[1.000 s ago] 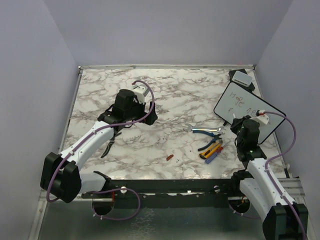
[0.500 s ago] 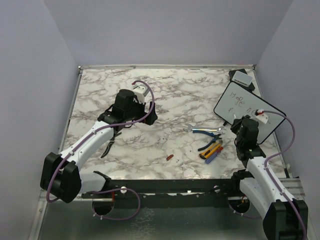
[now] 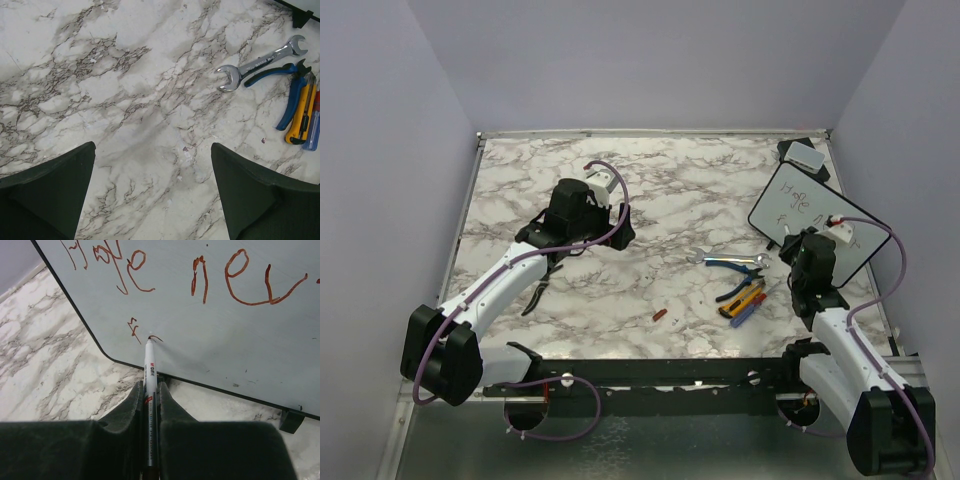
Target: Write a sentence on the whiteboard
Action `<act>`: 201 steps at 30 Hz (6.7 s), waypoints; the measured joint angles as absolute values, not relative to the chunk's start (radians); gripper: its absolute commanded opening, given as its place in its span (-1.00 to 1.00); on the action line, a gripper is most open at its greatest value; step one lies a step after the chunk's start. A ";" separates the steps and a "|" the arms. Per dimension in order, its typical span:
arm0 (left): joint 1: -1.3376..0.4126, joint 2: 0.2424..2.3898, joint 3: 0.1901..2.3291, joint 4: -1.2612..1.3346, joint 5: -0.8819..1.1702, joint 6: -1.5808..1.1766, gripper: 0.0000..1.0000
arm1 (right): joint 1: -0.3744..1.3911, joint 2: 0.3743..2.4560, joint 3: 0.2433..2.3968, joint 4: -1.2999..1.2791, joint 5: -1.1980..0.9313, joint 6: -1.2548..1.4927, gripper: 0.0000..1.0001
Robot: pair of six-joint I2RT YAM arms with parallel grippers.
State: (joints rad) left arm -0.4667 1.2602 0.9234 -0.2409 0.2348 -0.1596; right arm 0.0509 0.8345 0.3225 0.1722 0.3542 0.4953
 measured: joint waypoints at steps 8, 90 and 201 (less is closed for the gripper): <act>-0.467 1.260 0.923 -0.241 0.235 -0.160 0.98 | 0.051 0.852 0.323 0.176 0.339 0.496 -0.99; -0.467 1.230 0.923 -0.241 0.235 -0.160 0.98 | 0.051 0.694 0.376 -0.046 0.353 0.514 -0.99; -0.467 1.230 0.923 -0.241 0.235 -0.160 0.98 | 0.051 0.779 0.412 -0.004 0.501 0.499 -0.99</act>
